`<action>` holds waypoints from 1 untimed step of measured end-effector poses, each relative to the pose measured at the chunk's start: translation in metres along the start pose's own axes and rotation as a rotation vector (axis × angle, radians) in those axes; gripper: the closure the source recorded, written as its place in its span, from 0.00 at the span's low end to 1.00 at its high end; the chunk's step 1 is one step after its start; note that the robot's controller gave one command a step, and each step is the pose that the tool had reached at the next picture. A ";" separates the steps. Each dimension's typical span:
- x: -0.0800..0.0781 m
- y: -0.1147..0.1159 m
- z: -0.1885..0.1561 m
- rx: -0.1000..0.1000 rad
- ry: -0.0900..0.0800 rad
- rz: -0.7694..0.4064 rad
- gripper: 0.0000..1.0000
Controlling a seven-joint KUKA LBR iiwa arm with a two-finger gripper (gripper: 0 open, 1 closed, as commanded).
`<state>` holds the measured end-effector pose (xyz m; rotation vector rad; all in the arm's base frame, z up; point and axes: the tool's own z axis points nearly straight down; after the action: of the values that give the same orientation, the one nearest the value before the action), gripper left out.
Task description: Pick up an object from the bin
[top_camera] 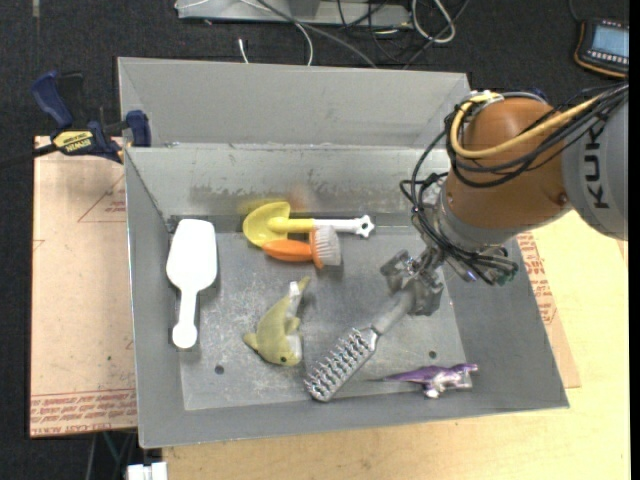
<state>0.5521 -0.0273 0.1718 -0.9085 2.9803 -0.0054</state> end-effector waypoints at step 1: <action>0.000 -0.001 -0.014 0.003 -0.004 -0.007 1.00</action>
Offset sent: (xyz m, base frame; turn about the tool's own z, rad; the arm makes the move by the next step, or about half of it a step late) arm 0.0278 -0.0642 0.0691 0.0420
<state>0.5521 -0.0281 0.1861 -0.9176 2.9729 -0.0088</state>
